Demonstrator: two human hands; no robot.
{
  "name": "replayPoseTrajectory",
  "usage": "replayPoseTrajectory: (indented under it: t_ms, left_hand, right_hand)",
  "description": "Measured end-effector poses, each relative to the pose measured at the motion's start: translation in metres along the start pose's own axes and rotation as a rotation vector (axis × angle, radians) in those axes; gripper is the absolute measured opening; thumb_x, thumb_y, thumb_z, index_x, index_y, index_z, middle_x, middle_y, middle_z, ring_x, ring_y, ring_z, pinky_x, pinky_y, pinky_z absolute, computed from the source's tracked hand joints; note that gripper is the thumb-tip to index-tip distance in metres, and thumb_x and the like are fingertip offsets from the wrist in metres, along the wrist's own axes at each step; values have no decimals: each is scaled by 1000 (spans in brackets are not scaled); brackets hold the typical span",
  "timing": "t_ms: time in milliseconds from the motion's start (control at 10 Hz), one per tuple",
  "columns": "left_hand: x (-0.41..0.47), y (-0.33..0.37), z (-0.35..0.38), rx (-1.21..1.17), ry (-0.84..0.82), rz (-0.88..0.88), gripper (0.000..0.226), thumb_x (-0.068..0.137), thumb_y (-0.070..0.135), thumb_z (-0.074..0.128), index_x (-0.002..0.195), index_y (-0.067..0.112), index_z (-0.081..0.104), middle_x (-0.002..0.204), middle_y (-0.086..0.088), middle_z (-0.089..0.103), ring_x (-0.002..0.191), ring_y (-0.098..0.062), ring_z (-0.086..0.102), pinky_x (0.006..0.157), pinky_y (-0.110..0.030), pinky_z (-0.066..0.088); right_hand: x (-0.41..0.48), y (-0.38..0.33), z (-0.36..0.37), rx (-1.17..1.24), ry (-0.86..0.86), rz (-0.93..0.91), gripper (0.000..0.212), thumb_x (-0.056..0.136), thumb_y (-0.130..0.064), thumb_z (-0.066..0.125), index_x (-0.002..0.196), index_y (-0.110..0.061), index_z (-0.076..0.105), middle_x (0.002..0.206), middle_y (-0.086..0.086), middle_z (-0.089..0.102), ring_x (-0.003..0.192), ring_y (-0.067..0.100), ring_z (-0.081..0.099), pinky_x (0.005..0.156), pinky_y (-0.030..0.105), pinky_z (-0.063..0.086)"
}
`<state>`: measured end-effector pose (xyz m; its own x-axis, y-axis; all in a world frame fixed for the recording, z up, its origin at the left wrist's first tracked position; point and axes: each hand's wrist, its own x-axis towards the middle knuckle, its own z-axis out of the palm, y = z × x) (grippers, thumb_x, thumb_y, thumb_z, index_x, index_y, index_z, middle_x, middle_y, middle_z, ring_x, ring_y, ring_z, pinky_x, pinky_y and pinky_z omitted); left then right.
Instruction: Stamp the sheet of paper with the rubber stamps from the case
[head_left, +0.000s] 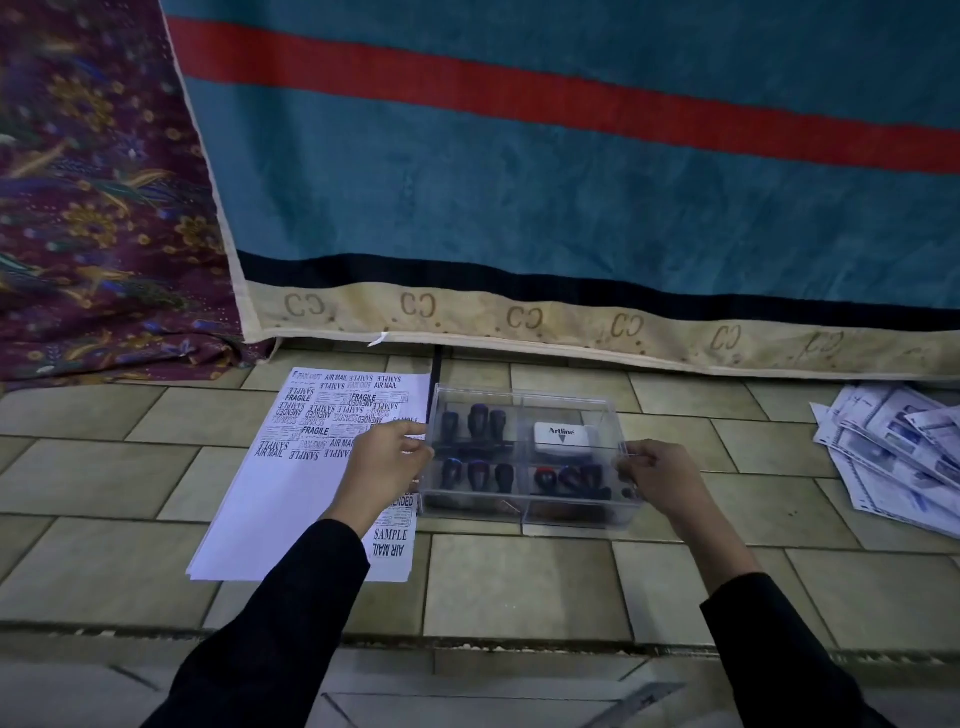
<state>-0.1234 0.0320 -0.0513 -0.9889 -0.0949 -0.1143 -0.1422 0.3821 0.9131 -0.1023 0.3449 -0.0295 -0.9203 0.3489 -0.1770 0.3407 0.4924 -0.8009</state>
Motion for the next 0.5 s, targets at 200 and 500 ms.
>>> replayPoseTrajectory:
  t_ms: [200, 500]
  left_hand:
    - [0, 1, -2, -4, 2, -3, 24, 83, 13, 68, 104, 23, 68, 87, 3, 72, 65, -15, 68, 54, -26, 53]
    - [-71, 29, -27, -180, 35, 176, 20, 91, 25, 62, 110, 29, 63, 111, 12, 68, 99, -1, 63, 83, -13, 45]
  right_hand:
    - [-3, 4, 4, 12, 37, -13, 15, 85, -5, 62, 98, -4, 70, 72, 9, 68, 64, 26, 63, 69, 43, 57]
    - [-32, -24, -34, 282, 217, -204, 23, 89, -24, 60, 111, -18, 62, 107, 6, 68, 98, 22, 64, 85, 39, 57]
